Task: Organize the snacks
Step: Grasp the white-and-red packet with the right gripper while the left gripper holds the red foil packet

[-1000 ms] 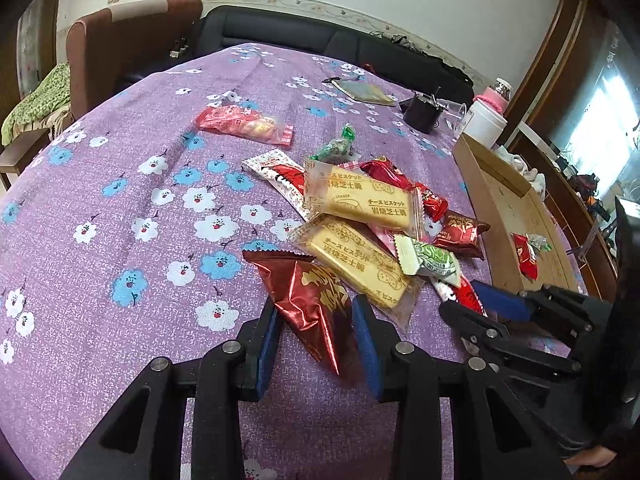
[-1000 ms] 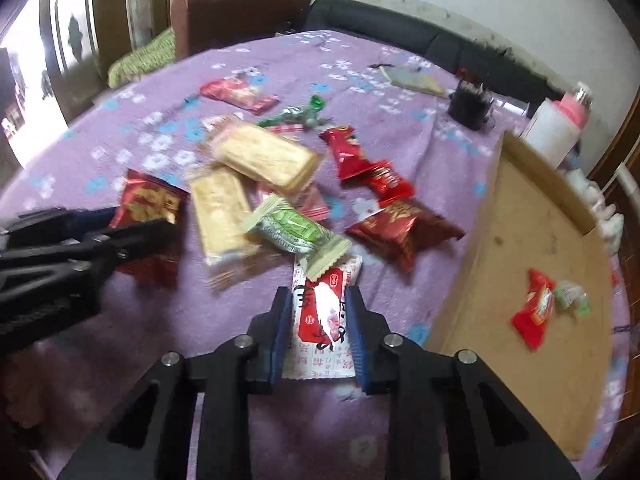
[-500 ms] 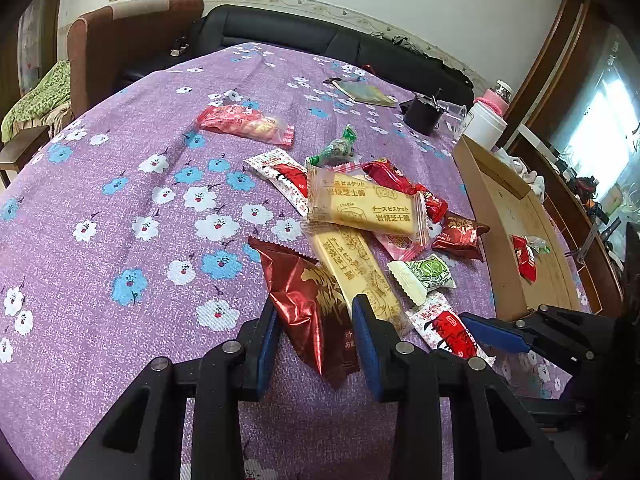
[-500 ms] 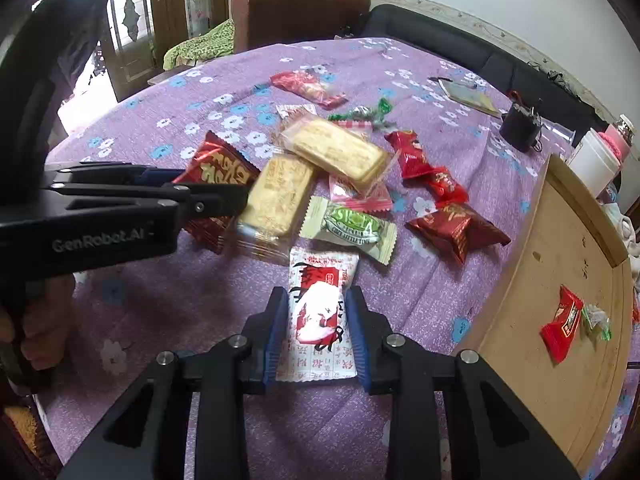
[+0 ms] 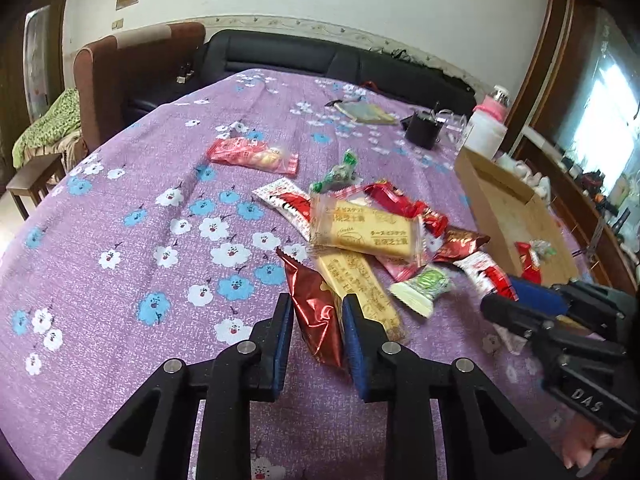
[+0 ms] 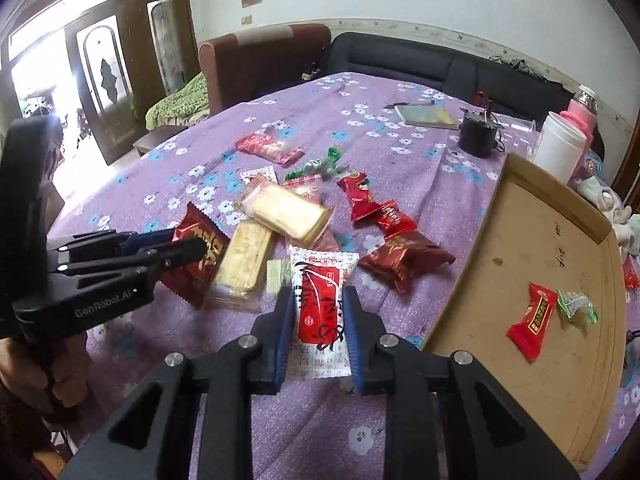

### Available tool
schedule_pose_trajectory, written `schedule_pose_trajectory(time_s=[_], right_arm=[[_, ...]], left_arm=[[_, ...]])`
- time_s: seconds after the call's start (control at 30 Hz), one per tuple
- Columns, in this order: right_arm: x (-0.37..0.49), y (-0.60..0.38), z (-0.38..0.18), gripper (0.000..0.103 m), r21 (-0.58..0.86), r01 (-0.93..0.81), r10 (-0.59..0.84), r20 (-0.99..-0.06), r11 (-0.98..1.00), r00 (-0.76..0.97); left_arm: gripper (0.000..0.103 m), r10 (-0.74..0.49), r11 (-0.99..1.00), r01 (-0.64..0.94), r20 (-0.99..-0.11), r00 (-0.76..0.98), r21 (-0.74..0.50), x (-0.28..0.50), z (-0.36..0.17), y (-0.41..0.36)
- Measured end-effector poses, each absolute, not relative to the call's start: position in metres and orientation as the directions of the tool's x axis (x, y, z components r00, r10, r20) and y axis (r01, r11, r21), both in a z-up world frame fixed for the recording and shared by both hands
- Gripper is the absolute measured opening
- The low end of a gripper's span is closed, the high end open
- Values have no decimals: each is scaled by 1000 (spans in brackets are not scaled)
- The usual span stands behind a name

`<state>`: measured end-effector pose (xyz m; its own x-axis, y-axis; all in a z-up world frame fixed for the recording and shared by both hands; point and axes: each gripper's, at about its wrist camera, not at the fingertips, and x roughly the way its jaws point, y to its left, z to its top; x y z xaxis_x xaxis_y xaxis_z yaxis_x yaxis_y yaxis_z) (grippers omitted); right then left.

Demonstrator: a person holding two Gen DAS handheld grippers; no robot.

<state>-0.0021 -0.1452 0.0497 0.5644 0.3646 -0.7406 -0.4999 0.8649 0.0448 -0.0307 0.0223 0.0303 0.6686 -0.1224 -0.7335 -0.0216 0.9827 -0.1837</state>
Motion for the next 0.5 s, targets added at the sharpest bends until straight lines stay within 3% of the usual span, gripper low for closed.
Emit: schedule_pose_trajectory(time_s=[0.2,0.5], right_arm=[[-3,-146,49,23,59,-490,365,-745,870,559],[-3,-158,58,23,95,-465,386,-713,880,585]], left_arm=[[27,-135,981,-23,-760,636,-194,-23,24,23],[22,-104,986,-19,-708,698,-164,-36,42,17]])
